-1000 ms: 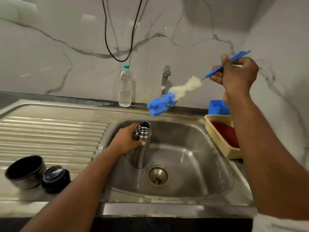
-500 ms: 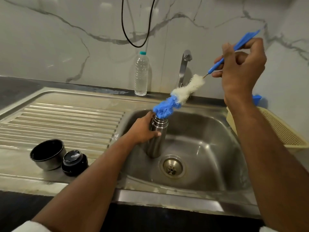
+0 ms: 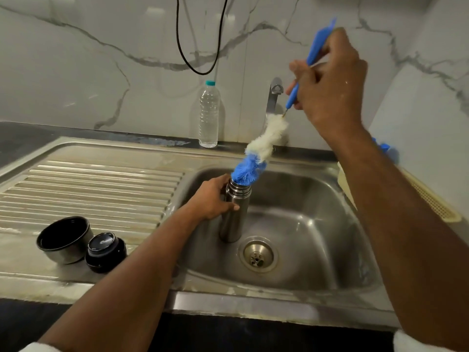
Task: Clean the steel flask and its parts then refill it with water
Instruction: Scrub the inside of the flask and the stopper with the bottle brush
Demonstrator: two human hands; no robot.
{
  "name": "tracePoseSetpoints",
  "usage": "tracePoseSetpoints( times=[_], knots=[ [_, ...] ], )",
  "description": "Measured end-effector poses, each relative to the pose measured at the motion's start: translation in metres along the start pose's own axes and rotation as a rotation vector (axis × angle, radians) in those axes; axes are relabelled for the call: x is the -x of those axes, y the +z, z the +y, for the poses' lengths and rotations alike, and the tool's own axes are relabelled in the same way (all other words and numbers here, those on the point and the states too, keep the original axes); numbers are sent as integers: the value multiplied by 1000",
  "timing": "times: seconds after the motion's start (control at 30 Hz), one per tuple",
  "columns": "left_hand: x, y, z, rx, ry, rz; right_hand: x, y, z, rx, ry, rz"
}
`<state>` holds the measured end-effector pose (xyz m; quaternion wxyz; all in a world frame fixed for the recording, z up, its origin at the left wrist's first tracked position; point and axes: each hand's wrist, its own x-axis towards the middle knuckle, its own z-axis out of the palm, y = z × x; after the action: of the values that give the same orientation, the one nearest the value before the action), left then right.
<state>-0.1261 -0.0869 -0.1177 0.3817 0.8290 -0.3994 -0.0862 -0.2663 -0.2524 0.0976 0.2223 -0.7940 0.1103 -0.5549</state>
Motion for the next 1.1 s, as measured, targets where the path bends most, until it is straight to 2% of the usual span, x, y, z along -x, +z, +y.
tracePoseSetpoints(
  times=[0.13, 0.27, 0.47, 0.6, 0.7, 0.83, 0.97, 1.1],
  knots=[
    [1, 1, 0, -10, 19, 35, -5, 24, -20, 36, -13, -120],
    [5, 0, 3, 2, 29, 43, 4, 36, -30, 88, -44, -159],
    [4, 0, 5, 1, 69, 7, 36, 51, -9, 149, 107, -310],
    [3, 0, 1, -24, 58, 42, 55, 54, 2, 15, 202, -195],
    [5, 1, 6, 14, 69, 25, 61, 48, 1, -62, 226, -173],
    [8, 5, 11, 57, 91, -30, 79, 37, 1, -77, 169, -95],
    [12, 1, 15, 60, 109, -18, 92, 35, -7, -51, 91, -63],
    [15, -2, 14, 93, 118, -26, 106, 38, -6, -65, 95, -46]
  ],
)
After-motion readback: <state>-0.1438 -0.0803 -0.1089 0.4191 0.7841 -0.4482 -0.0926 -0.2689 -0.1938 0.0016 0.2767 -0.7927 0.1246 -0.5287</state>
